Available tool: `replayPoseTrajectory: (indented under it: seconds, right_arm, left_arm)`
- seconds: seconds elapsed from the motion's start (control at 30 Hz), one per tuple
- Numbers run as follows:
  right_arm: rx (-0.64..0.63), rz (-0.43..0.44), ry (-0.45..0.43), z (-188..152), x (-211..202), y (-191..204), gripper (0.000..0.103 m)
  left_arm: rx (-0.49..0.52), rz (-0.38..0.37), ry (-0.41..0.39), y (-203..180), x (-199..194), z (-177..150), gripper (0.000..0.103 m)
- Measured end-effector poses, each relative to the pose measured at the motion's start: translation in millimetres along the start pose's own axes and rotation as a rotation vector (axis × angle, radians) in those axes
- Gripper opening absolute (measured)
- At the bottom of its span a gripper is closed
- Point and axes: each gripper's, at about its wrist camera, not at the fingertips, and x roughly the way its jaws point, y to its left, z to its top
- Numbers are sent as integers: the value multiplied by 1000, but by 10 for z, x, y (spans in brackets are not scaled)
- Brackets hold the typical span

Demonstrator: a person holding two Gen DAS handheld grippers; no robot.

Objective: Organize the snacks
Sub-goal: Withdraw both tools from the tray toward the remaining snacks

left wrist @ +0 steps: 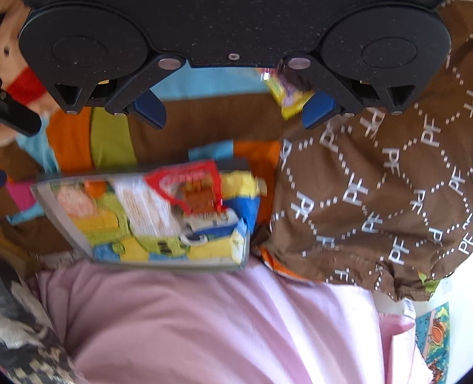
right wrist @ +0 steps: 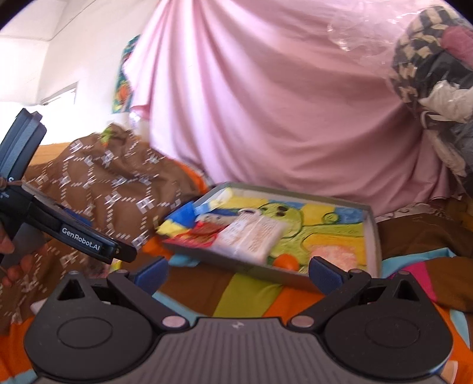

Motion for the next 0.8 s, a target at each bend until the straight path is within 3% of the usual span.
replayPoseTrajectory:
  seconds: [0.3, 0.8]
  right_arm:
    - [-78, 110, 56, -122, -236, 199, 103]
    - [-102, 232, 276, -474, -275, 312, 103]
  left_arm:
    - [125, -57, 63, -64, -208, -309, 98]
    - [336, -180, 159, -241, -363, -726, 98]
